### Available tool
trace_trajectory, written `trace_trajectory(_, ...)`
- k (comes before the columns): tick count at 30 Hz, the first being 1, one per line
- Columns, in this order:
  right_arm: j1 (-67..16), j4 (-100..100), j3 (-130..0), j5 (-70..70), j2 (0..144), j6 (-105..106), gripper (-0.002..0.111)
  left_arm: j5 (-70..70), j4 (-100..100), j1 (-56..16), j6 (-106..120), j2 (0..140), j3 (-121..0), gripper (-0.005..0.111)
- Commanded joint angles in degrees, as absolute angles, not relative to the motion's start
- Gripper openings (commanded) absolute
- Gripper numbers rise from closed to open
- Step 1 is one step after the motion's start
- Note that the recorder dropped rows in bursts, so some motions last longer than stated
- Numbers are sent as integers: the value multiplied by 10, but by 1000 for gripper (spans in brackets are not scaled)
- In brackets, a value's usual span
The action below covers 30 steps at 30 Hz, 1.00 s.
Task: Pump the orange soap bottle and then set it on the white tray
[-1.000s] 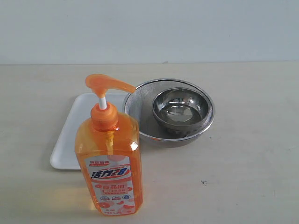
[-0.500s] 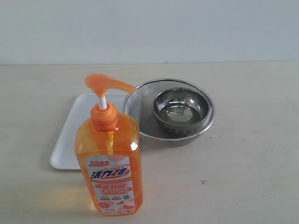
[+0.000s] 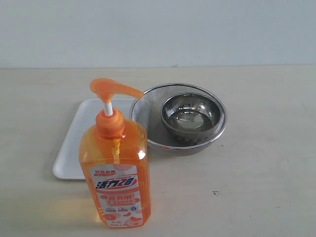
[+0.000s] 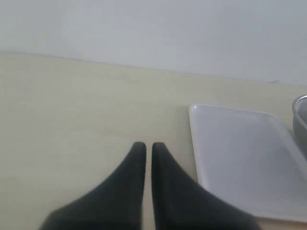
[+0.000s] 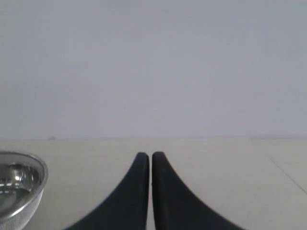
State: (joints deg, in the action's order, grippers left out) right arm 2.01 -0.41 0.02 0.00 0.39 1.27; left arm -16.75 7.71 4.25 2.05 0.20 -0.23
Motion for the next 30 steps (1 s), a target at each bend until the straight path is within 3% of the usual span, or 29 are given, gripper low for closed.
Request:
trace_trajectory(1,22,-5,0,-46,0,14,0,-167,81,40,18,0,0,5)
trace_trajectory(21,22,-5,-42,-103,0,22,0,-167,81,40,18,0,0,5)
trace_trajectory(30,22,-5,-211,83,67,23,0,-167,81,40,18,0,0,5)
